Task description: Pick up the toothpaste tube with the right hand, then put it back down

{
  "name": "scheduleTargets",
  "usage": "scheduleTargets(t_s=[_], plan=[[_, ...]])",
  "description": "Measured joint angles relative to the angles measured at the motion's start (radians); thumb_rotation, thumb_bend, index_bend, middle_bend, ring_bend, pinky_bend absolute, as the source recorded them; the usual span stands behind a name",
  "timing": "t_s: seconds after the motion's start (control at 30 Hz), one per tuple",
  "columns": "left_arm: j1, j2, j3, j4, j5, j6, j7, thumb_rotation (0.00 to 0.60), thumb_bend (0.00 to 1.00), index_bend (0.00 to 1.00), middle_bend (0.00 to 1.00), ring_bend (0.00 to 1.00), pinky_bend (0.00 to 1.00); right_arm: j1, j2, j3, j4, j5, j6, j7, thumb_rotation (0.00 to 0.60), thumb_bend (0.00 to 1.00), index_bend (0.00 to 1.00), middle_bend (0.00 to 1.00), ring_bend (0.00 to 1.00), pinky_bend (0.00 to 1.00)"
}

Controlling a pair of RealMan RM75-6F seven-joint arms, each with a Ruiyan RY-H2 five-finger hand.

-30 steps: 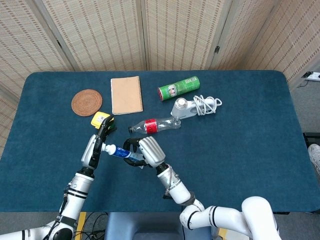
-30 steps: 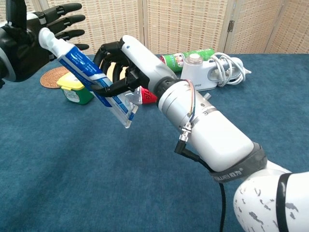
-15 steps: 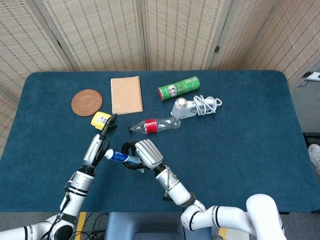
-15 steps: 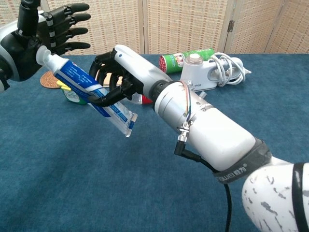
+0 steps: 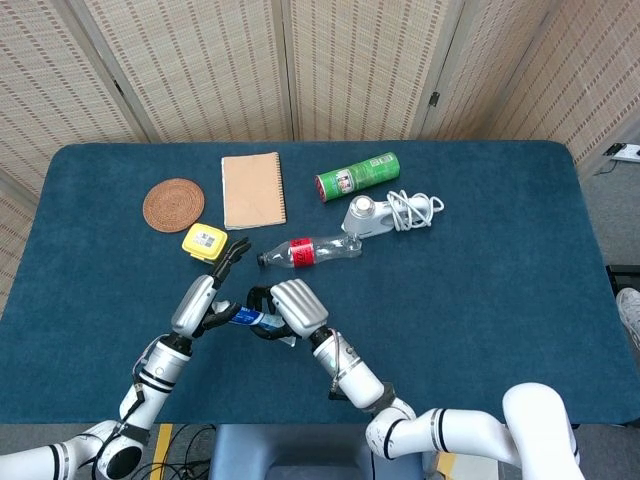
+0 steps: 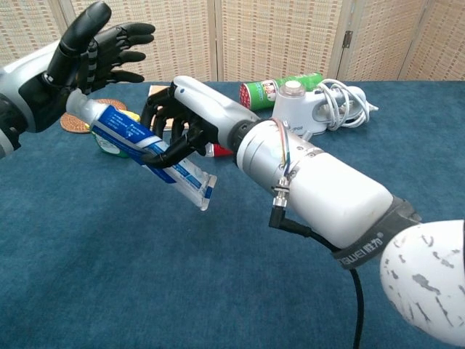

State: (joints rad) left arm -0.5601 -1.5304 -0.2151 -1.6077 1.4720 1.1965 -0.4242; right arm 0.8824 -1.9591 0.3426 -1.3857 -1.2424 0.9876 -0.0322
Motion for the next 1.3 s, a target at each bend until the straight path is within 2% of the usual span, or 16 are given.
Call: scheduleTargets(t_s=[0.57,1.3], plan=[[-0.028,0.001,0.041,0.049,0.055,0.005,0.071,0.017,0.03,0.0,0.0,0.0,0.15,0.008,0.012,0.004,-0.031,0.041,-0.013,-0.036,0.6,0.62,0.67,0.67,0.6,0.75],[-0.053,0.005,0.084,0.114,0.087,0.003,0.169,0.015,0.03,0.0,0.0,0.0,0.15,0.015,0.021,0.003,-0.052,0.092,-0.026,-0.074,0.6,0.62,0.67,0.68,0.61,0.75]])
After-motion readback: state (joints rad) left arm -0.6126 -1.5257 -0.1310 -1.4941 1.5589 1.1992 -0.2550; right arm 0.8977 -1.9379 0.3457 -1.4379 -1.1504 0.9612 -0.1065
